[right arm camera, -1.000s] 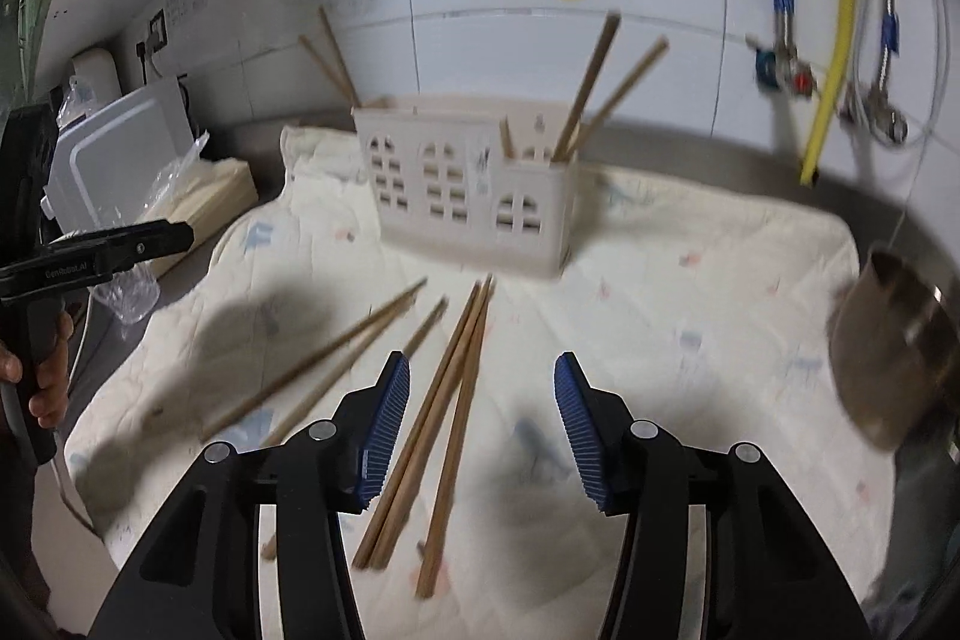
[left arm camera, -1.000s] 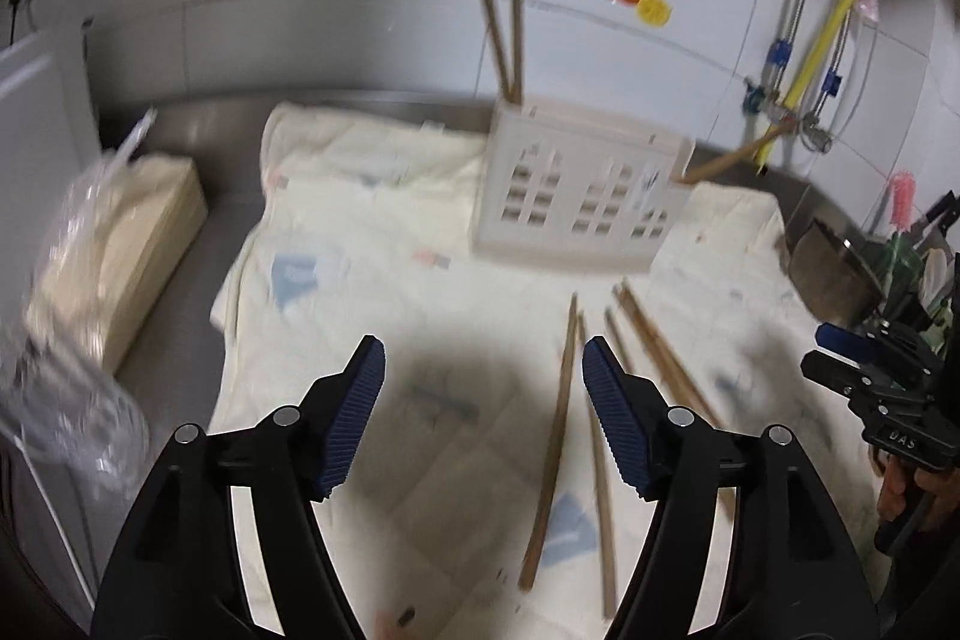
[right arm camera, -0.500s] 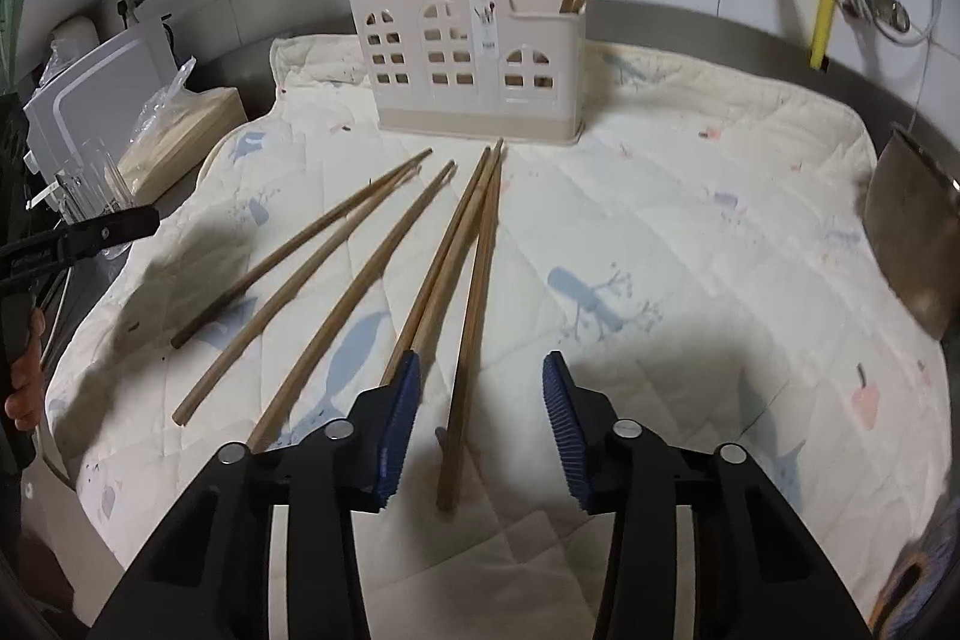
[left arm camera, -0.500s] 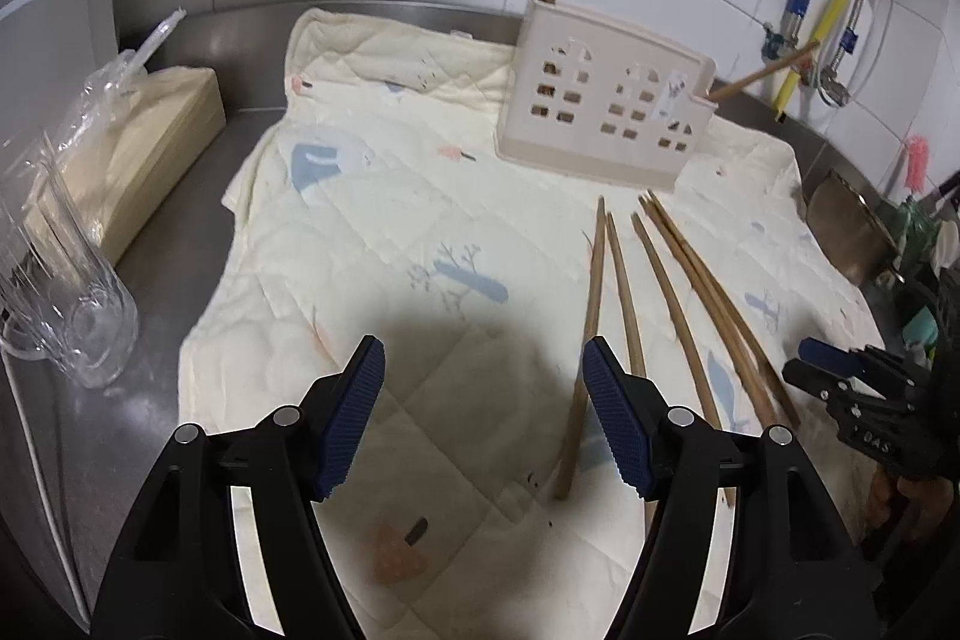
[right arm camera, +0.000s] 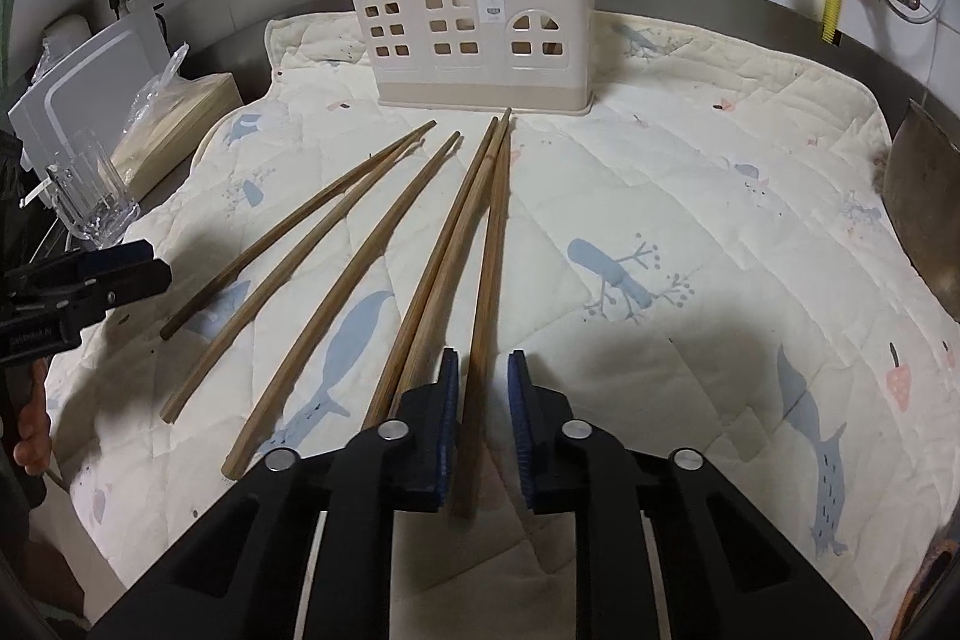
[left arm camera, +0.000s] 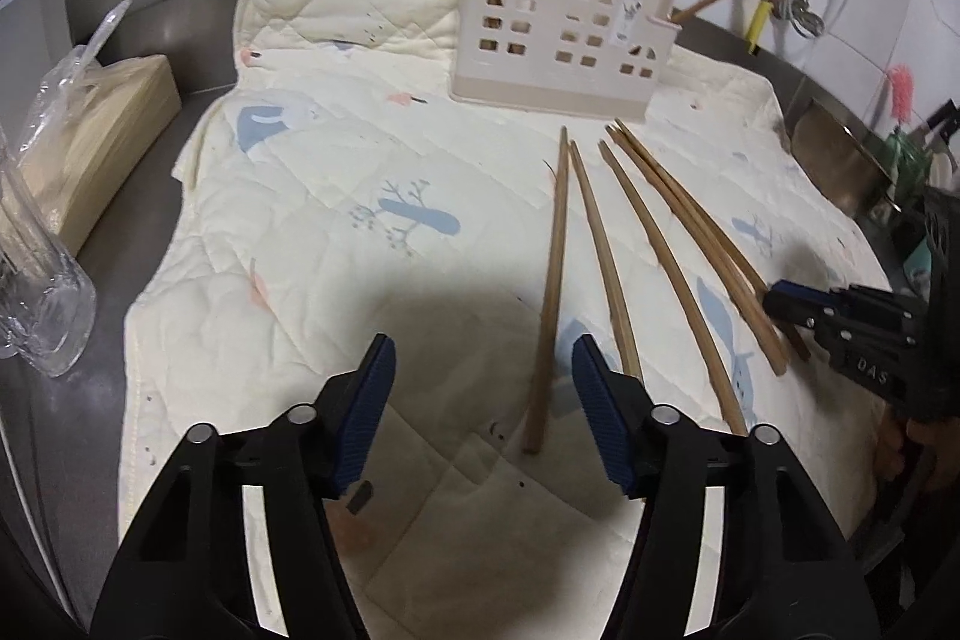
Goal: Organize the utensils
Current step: 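Close the left tool on a loose chopstick while the right tool grasps another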
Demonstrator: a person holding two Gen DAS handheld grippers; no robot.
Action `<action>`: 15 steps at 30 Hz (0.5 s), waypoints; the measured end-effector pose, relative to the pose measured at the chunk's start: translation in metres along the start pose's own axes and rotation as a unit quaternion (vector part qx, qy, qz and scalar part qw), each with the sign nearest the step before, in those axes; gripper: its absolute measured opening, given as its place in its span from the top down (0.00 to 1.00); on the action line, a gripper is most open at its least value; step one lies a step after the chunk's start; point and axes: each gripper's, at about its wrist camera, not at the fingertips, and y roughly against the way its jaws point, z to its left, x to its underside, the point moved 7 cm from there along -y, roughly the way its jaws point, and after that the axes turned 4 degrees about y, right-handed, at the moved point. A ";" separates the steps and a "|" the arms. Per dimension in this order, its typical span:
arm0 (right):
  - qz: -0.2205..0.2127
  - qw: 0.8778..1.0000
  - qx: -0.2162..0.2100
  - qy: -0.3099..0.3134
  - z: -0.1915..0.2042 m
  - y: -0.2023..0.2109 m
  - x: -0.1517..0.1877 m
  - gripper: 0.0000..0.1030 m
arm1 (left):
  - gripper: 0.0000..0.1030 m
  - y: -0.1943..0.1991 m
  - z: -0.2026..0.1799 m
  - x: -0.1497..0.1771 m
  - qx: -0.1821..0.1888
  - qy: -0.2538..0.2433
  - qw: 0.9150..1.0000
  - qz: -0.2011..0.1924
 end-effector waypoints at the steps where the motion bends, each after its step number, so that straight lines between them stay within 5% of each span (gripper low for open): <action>1: 0.001 1.000 0.000 -0.001 0.000 -0.001 0.000 0.87 | 0.47 -0.002 -0.002 0.002 0.001 -0.002 1.000 0.003; 7: 0.000 1.000 0.004 0.000 -0.002 -0.001 0.001 0.93 | 0.70 -0.011 -0.016 0.006 0.014 -0.026 0.999 0.014; 15: -0.003 1.000 0.010 -0.004 -0.006 0.001 0.001 0.94 | 0.81 -0.023 -0.025 0.001 0.021 -0.042 0.999 0.020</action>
